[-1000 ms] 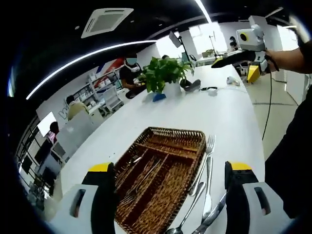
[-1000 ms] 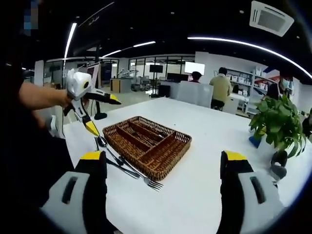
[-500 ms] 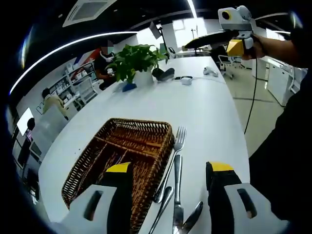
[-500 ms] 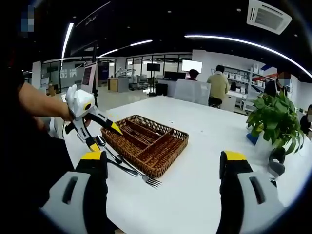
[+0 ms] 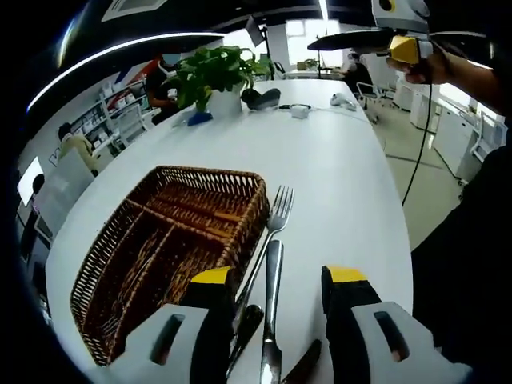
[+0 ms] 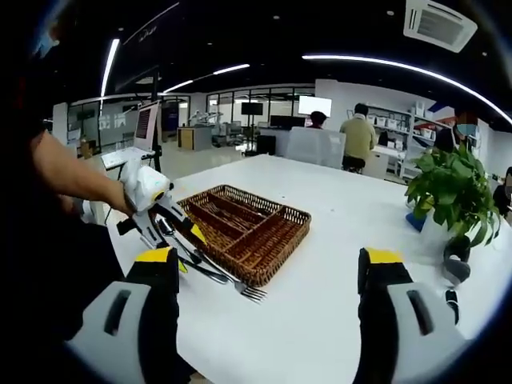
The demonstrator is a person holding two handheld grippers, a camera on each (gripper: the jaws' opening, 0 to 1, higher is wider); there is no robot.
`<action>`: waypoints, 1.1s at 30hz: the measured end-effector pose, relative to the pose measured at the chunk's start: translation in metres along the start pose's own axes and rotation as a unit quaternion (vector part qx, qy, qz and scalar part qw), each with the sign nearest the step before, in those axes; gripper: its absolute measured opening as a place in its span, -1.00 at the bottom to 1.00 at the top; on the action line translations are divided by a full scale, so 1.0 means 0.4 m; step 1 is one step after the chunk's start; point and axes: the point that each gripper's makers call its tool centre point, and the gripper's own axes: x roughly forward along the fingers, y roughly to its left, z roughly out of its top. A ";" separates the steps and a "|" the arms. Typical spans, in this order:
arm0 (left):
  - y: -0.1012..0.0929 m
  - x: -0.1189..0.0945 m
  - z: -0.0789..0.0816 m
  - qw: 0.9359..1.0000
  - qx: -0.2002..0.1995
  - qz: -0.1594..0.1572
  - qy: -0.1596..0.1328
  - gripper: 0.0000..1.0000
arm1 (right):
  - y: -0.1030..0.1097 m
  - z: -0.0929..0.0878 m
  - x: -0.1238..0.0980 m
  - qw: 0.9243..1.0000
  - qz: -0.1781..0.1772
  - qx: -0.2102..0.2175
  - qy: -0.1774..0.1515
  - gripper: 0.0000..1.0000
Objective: Arrange the knives, forks, and spoons in their matching storage slots by inserting each utensil handle-first until every utensil is classified and aligned in the correct compartment
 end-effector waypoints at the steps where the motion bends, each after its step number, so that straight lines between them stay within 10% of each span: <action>1: -0.002 0.003 -0.002 1.000 -0.002 -0.002 0.001 -0.12 | 0.004 0.001 -0.001 1.000 0.000 0.000 0.001 0.91; 15: -0.022 0.089 -0.039 0.999 -0.024 -0.038 0.015 0.03 | 0.032 -0.024 0.003 1.000 0.010 0.009 0.014 0.85; 33: 0.013 0.069 -0.005 0.999 0.015 -0.031 0.001 -0.33 | 0.039 -0.033 0.007 1.000 0.019 0.013 0.016 0.81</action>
